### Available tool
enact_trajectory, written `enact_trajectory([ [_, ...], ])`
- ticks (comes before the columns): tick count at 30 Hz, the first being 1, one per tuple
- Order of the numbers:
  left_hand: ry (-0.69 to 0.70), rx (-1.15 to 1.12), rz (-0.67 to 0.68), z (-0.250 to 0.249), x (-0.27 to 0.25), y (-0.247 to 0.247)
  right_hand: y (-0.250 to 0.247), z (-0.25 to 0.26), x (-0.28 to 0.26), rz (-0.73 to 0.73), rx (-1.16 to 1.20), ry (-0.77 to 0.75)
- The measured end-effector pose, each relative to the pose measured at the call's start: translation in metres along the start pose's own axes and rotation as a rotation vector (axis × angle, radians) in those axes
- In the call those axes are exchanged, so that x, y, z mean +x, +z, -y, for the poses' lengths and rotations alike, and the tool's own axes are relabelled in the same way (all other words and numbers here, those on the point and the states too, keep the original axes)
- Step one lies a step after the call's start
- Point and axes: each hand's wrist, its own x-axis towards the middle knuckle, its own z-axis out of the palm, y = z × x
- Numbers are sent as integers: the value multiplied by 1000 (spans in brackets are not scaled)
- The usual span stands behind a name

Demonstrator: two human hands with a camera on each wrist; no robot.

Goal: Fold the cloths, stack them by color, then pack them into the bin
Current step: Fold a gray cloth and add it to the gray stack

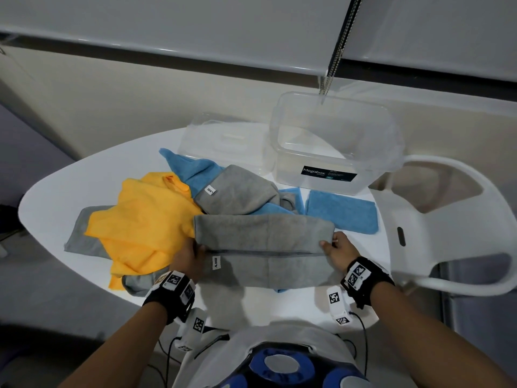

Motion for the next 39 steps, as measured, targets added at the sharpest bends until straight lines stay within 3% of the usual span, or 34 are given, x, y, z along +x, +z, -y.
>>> enact_trajectory([
  [5, 47, -54, 24, 4, -1, 1, -7, 2, -12, 36, 338, 16],
  [10, 84, 34, 0, 4, -2, -7, -21, 13, -30, 169, 374, -71],
  [15, 133, 107, -101, -15, 4, -41, -23, 6, -29, 176, 293, -145],
  [20, 224, 292, -129, -42, 41, -99, -18, 4, -44, 367, 463, -23],
  [24, 273, 408, -103, -71, 89, -117, -7, 8, -59, 543, 333, -1],
  [28, 167, 362, -57, -78, 117, -110, 2, 9, -66, 650, 207, 45],
  [30, 133, 362, -60, -72, 116, -104, 3, 8, -62, 591, 92, 15],
  [34, 133, 236, -163, -52, 81, -84, -3, 16, -41, 242, -201, -272],
  [37, 180, 321, -383, -33, 35, -68, -2, 31, -24, 102, -257, -362],
  [39, 172, 339, -466, -29, 11, -61, 3, 38, -11, 104, -209, -356],
])
